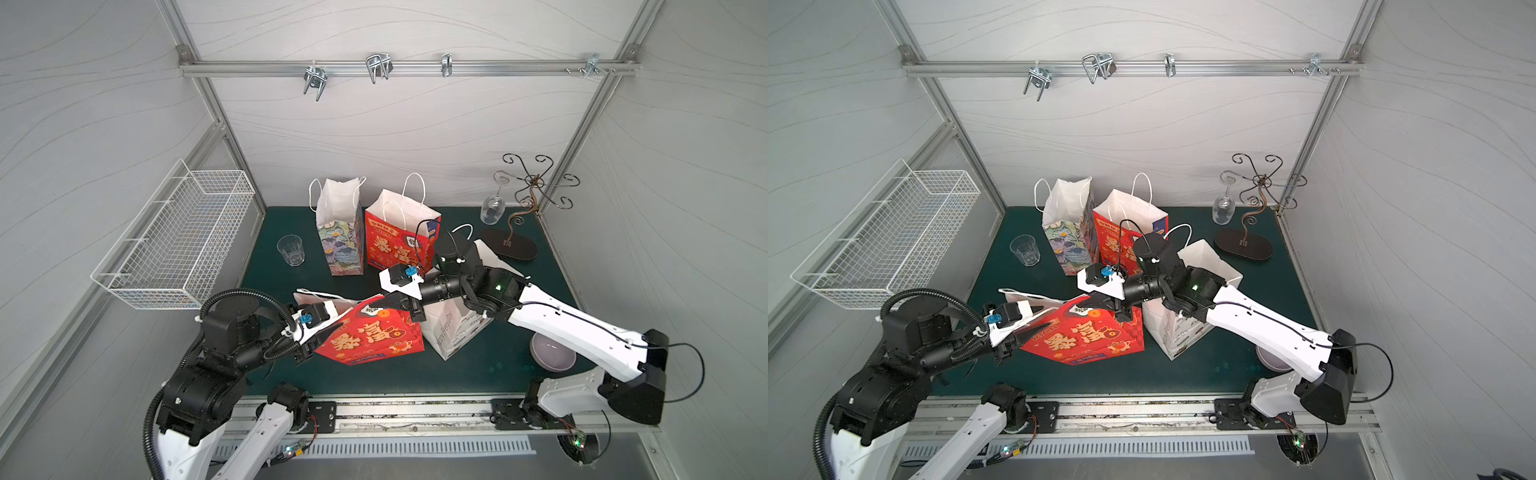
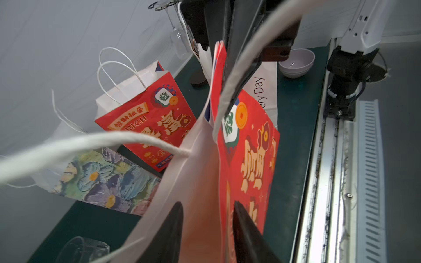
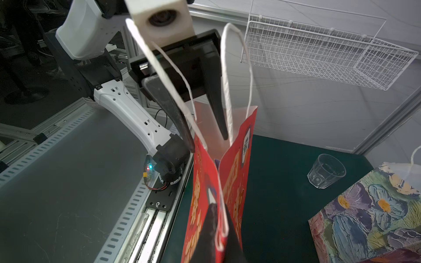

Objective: Put away the paper bag
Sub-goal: Press the paper bag at the center of the board.

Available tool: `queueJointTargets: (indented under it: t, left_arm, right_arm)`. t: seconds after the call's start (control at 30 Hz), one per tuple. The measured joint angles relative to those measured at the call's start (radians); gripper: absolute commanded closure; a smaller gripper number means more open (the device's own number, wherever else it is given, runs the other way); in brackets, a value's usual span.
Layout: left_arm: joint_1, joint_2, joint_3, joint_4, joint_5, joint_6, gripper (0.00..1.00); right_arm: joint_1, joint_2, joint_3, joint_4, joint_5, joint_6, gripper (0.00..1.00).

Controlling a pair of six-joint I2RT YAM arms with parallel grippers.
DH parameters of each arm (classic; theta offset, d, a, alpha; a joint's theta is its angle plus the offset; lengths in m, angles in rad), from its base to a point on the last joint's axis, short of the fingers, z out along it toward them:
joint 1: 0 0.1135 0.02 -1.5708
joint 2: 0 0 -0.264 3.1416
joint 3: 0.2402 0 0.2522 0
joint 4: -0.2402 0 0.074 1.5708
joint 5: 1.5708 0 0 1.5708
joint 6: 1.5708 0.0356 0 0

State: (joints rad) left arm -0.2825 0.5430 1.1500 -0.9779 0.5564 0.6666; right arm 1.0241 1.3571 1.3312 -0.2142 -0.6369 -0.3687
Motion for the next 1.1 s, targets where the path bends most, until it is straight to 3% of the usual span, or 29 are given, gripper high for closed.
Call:
queueJointTargets:
  t: [0.27, 0.43, 0.7, 0.87, 1.1]
  left_arm:
    - [0.000, -0.066, 0.061, 0.149, -0.037, -0.200, 0.08]
    - [0.000, -0.090, 0.123, 0.198, -0.111, -0.267, 0.08]
    - [0.000, -0.111, 0.108, 0.230, -0.373, -0.491, 0.07]
    - [0.000, -0.113, 0.021, 0.238, -0.376, -0.595, 0.06]
    - [0.000, -0.041, -0.053, 0.309, -0.278, -0.645, 0.15]
  right_arm:
    - [-0.061, -0.015, -0.047, 0.075, -0.034, 0.077, 1.00]
    - [-0.084, -0.015, -0.050, 0.124, -0.054, 0.119, 1.00]
    - [-0.167, -0.037, -0.024, 0.154, -0.104, 0.177, 1.00]
    - [-0.254, -0.061, 0.031, 0.153, -0.149, 0.213, 1.00]
    - [-0.336, -0.084, 0.071, 0.170, -0.224, 0.271, 1.00]
